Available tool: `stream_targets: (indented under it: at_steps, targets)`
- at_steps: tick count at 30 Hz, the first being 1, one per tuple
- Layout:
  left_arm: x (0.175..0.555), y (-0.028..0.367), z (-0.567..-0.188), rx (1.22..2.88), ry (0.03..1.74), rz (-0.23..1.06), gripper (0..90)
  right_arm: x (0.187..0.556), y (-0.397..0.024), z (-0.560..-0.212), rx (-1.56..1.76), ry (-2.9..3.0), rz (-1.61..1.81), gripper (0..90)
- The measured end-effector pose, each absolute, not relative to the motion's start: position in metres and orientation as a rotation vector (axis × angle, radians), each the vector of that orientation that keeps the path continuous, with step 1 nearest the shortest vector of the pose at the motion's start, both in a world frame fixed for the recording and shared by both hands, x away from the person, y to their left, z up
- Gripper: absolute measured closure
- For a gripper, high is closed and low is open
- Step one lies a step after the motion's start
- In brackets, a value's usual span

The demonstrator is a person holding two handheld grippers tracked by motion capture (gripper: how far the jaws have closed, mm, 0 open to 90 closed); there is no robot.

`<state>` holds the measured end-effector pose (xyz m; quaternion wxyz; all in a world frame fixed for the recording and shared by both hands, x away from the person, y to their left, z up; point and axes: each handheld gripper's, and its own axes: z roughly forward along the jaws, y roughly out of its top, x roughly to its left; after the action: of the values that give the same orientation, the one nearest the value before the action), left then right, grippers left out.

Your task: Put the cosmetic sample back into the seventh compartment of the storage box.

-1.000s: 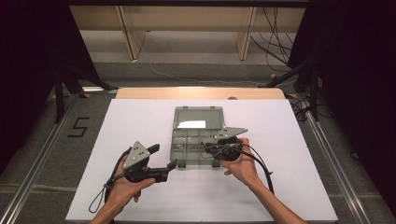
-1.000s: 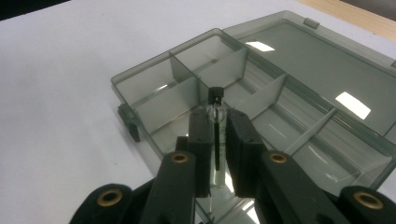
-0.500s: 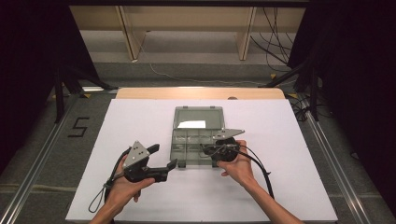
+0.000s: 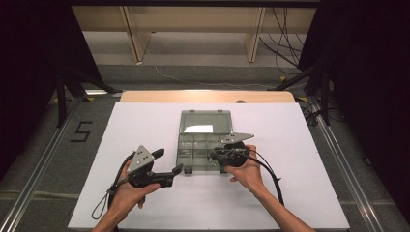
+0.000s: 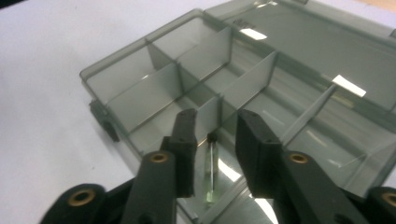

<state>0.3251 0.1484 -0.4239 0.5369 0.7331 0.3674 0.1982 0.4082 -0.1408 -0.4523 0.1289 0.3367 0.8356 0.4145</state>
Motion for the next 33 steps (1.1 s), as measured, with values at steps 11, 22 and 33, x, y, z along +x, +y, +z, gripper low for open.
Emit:
stream_targets:
  at_steps: [11, 22, 33]
  targets:
    - [0.335, 0.153, -0.425, 1.741, 0.896, 0.49, 16.4, 0.421, -0.164, -0.441, 1.04, 2.351, 1.3, 38.6]
    - [0.346, 0.155, -0.429, 1.738, 0.945, 0.471, 17.2, 0.43, -0.181, -0.436, 1.076, 2.356, 1.309, 28.3]
    - [0.359, 0.148, -0.435, 1.756, 0.966, 0.446, 16.5, 0.444, -0.194, -0.435, 1.095, 2.353, 1.342, 23.8]
